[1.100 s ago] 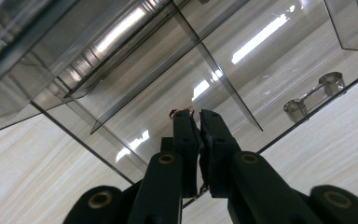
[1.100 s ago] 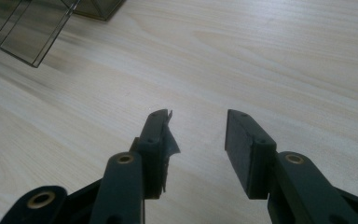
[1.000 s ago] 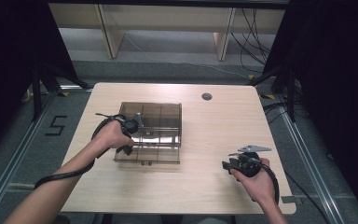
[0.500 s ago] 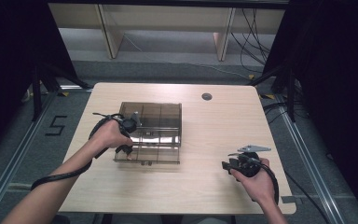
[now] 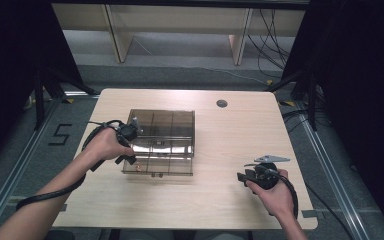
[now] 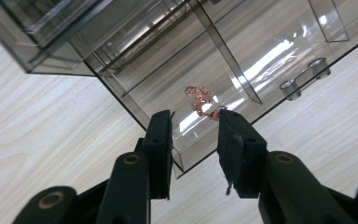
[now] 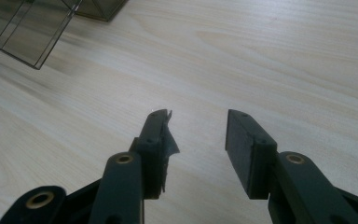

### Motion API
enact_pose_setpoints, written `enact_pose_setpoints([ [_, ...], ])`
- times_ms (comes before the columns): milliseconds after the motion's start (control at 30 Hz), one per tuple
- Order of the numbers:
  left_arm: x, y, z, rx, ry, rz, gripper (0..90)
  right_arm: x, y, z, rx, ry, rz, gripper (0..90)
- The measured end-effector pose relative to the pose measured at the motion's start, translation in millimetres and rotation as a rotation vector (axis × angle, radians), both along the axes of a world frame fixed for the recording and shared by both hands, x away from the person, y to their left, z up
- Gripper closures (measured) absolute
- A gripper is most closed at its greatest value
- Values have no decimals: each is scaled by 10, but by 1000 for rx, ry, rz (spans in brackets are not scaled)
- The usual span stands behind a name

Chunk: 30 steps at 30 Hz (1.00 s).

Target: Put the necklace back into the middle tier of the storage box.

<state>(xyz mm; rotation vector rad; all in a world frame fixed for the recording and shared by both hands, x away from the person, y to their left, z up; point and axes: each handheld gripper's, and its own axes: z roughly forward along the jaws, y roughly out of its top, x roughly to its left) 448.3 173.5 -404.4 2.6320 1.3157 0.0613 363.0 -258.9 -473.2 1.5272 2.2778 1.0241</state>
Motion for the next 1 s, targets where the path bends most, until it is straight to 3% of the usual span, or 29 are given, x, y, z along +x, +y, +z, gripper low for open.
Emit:
enact_pose_setpoints([
  [167,-80,19,65,-23,1,30,628,-5,13,-6,5,-5,2,593],
  [200,-78,45,78,-20,-19,-1,625,0,10,-9,1,-15,5,593],
  [300,-127,95,86,-26,-24,10,613,-7,13,-4,2,-8,3,592],
  [500,-241,226,36,-39,-27,25,574,-4,19,-2,17,5,-5,593],
  [767,-427,453,-20,-62,-74,31,522,-5,18,-4,16,7,-8,593],
  [800,-449,472,-36,-68,-74,34,518,5,-4,-22,-9,-13,11,593],
  [833,-479,499,-55,-73,-76,35,515,-6,11,-5,7,7,-3,593],
  [1000,-613,626,-138,-84,-92,48,488,-1,16,-13,13,4,-4,593],
])
